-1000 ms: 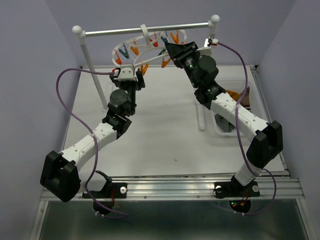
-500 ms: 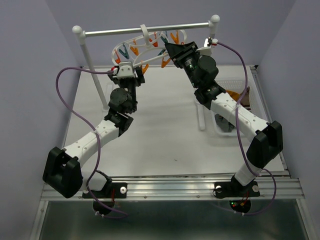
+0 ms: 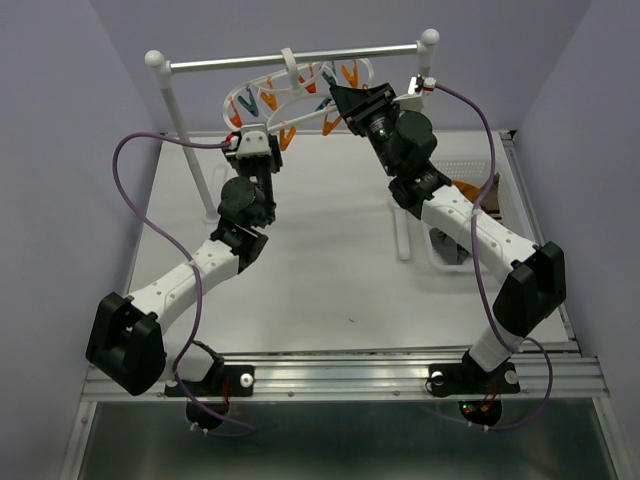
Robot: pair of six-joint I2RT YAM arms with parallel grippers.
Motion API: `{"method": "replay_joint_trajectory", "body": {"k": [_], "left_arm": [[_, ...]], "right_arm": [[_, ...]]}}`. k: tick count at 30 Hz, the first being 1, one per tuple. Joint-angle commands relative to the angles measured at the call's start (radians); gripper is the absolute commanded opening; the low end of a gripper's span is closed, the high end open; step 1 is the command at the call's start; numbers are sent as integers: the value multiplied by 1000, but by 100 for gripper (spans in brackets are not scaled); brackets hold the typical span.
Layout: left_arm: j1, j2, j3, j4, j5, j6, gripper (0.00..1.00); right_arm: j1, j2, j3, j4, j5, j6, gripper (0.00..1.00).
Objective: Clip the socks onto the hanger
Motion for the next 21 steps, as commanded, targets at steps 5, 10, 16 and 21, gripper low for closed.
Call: {"method": "replay_joint_trajectory", "body": {"k": [5, 10, 16, 21], "left_arm": [[-3, -38, 22, 122, -2, 17, 49], [-1, -57, 21, 72, 7, -4, 33], [-1, -83, 57, -83, 65, -78, 8], [-3, -103, 102, -188, 142, -167, 0]], "right_arm": [[17, -36, -12, -3, -39, -42, 34], [17, -40, -20, -6, -35, -47, 34], [17, -51, -27, -17, -31, -62, 34], [17, -67, -50, -24, -31, -93, 34]]}}
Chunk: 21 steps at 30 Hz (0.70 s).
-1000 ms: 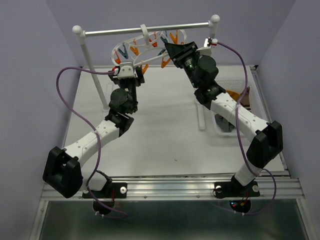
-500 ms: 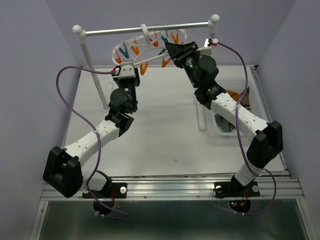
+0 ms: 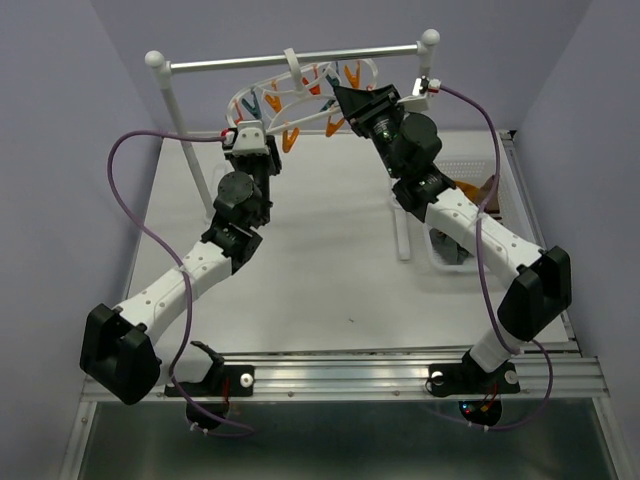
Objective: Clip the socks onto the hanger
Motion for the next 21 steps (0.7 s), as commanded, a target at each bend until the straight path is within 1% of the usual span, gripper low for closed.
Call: {"method": "replay_joint_trajectory", "body": {"k": [1, 5, 8, 11, 12, 17, 18, 20, 21], "left_arm": [[-3, -58, 88, -60, 109, -118, 0], [-2, -52, 169, -174, 155, -188, 0], [-3, -59, 194, -231, 174, -231, 0], [-2, -70, 214, -286, 140, -267, 0], [-3, -72, 222, -307, 139, -292, 0], [1, -76, 240, -390, 153, -307, 1], [3, -75, 246, -406, 151, -320, 5], [3, -70, 260, -450, 131, -323, 26], [4, -69, 265, -479, 125, -335, 29]], "right_arm": [[17, -46, -33, -21, -46, -91, 34], [17, -69, -53, -35, -49, -127, 35], [17, -83, -65, -53, -49, -143, 36], [17, -98, -80, -55, -52, -155, 37], [17, -100, -82, -55, -52, -157, 37], [17, -97, -80, -58, -72, -164, 38], [17, -98, -80, -60, -73, -166, 39], [17, -97, -79, -61, -76, -172, 39], [17, -97, -77, -61, -78, -175, 39]]}}
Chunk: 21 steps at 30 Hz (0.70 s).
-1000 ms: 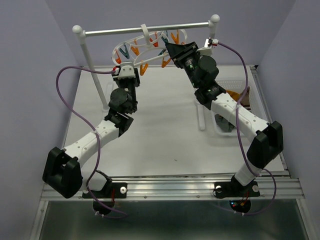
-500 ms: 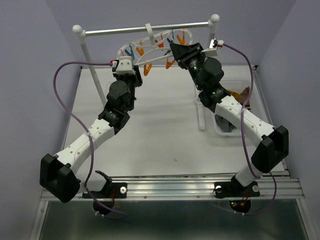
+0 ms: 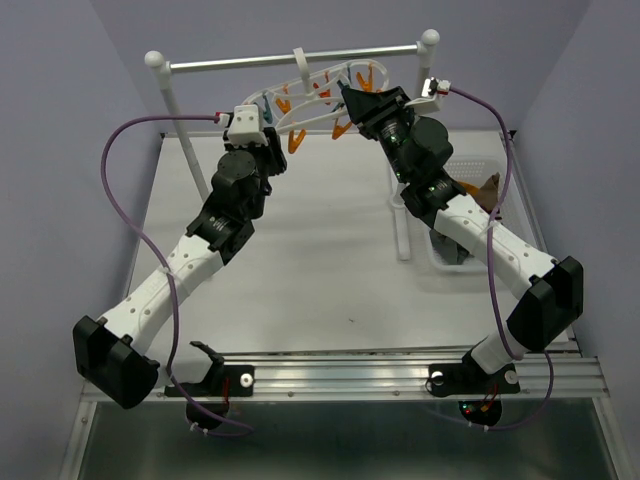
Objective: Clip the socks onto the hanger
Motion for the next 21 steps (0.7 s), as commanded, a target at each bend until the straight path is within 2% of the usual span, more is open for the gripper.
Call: {"method": "replay_joint_trajectory", "body": {"k": [1, 3, 4, 6, 7, 9, 13, 15, 16, 21], "left_arm": [[-1, -39, 80, -16, 6, -71, 31], [-1, -42, 82, -31, 0, -71, 38], [-1, -43, 85, -51, 0, -74, 52], [-1, -57, 82, -73, 4, -68, 58], [-1, -65, 79, -89, 10, -66, 64], [-1, -97, 59, -100, 21, -60, 69], [-1, -173, 16, -123, 38, -71, 89], [-1, -222, -6, -146, 55, -89, 93], [-1, -239, -13, -152, 63, -98, 98], [-1, -328, -50, -211, 67, -146, 99]], "right_arm": [[19, -14, -13, -54, -95, -77, 39], [19, -11, -4, -55, -107, -79, 38], [19, -10, -1, -57, -110, -82, 38], [19, -2, 9, -67, -116, -82, 38], [19, 0, 16, -70, -121, -82, 38], [19, 7, 26, -83, -127, -85, 38], [19, 12, 35, -97, -129, -87, 38], [19, 6, 33, -98, -126, -88, 38], [19, 4, 32, -100, -124, -88, 38], [19, -3, 27, -106, -113, -93, 38]]}}
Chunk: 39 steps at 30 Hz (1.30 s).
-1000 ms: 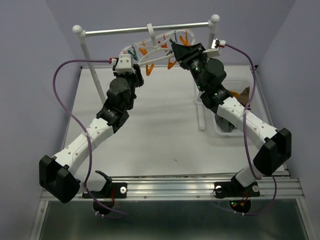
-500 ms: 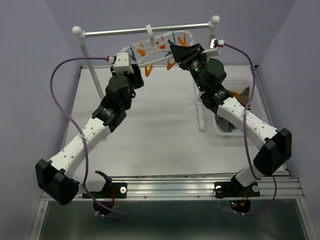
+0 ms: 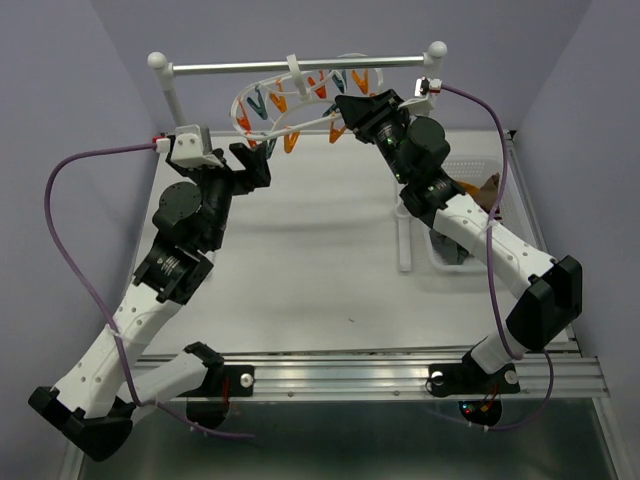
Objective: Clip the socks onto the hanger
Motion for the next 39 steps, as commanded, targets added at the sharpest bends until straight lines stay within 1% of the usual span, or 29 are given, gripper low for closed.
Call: {"method": "replay_joint_trajectory", "body": {"k": [1, 4, 6, 7, 10, 11, 14, 16, 17, 18, 19, 21, 23, 24, 25, 26, 27, 28, 29, 30, 31, 32, 33, 37, 39], "left_arm": [[0, -56, -35, -47, 13, -39, 99], [0, -99, -75, -69, 49, -16, 99], [0, -128, -118, -66, 124, 44, 99], [0, -148, -135, -58, 213, 111, 99], [0, -168, -218, -12, 379, 263, 99], [1, -174, -247, -6, 484, 364, 99], [6, -172, -275, 41, 481, 458, 99], [55, -168, -276, 66, 482, 548, 99], [85, -159, -256, 66, 537, 570, 99], [165, -151, -244, 66, 584, 586, 99], [206, -146, -230, 58, 638, 621, 99], [295, -125, -219, 83, 733, 644, 99], [342, -81, -209, 101, 802, 682, 99], [365, -59, -190, 101, 879, 696, 99], [412, -38, -180, 98, 917, 708, 99], [437, 17, -143, 89, 1001, 731, 99], [463, 50, -118, 69, 1051, 748, 98], [515, 77, -95, 31, 1109, 766, 97], [540, 129, -59, 11, 1229, 805, 96], [561, 150, -45, -5, 1282, 825, 96], [616, 163, -35, -8, 1336, 836, 96], [638, 182, -29, 1, 1441, 845, 96], [655, 188, -26, 5, 1482, 877, 96], [676, 202, -20, -6, 1574, 958, 95], [676, 222, -3, -31, 1657, 989, 95]], "right_arm": [[18, -8, 23, -68, -47, -66, 38], [18, -11, 24, -76, -48, -76, 38], [18, -11, 27, -85, -47, -87, 38], [18, -10, 31, -88, -47, -93, 38], [18, -7, 43, -99, -54, -113, 38], [18, -2, 52, -105, -57, -131, 38], [18, 16, 92, -148, -56, -162, 37], [18, 27, 103, -168, -65, -185, 36], [9, 31, 110, -178, -71, -194, 36], [-8, 38, 127, -203, -83, -196, 35], [-20, 48, 136, -215, -114, -196, 35], [-57, 58, 167, -246, -172, -184, 34], [-71, 73, 192, -264, -211, -182, 34], [-71, 76, 202, -289, -209, -196, 34], [-80, 79, 224, -298, -203, -201, 34], [-80, 85, 233, -307, -205, -210, 34], [-80, 87, 242, -329, -203, -217, 34], [-80, 90, 257, -339, -192, -224, 34], [-89, 94, 264, -358, -183, -230, 34], [-89, 97, 271, -367, -176, -230, 34], [-98, 100, 282, -373, -159, -228, 34], [-99, 99, 285, -376, -154, -225, 34], [-99, 100, 288, -378, -149, -225, 34], [-99, 102, 301, -378, -168, -222, 33], [-99, 101, 297, -378, -174, -214, 33]]}}
